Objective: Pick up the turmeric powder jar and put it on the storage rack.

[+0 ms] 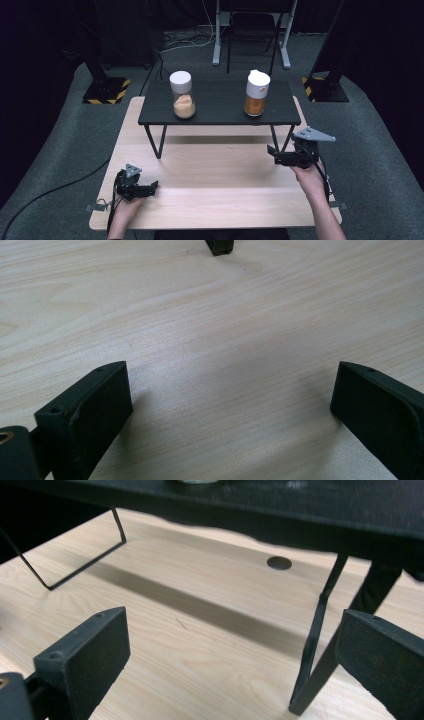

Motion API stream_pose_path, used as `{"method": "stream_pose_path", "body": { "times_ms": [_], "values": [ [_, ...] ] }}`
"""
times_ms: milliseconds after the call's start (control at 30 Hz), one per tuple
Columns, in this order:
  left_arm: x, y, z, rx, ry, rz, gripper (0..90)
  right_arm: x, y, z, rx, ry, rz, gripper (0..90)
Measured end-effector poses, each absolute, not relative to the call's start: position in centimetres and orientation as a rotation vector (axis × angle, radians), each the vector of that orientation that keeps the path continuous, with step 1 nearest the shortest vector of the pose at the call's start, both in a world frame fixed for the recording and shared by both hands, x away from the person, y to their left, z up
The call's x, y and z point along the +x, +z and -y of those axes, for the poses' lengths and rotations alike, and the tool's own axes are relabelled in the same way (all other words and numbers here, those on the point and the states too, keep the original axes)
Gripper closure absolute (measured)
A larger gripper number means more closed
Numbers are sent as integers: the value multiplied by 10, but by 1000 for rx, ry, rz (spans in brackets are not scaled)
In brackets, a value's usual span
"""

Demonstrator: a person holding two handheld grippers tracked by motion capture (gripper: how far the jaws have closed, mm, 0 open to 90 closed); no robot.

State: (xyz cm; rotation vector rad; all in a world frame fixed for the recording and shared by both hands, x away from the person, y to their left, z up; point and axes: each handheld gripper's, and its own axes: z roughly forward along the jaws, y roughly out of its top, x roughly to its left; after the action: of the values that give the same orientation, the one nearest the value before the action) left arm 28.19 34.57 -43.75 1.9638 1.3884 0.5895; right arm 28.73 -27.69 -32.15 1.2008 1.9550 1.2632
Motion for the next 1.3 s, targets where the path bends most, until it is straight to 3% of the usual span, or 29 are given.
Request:
{"method": "stream_pose_path", "body": {
  "times_ms": [1300],
  "values": [
    [282,-438,-346,1963,590,-1390,26,285,-382,270,1267,1207,-2050,0]
  ]
}}
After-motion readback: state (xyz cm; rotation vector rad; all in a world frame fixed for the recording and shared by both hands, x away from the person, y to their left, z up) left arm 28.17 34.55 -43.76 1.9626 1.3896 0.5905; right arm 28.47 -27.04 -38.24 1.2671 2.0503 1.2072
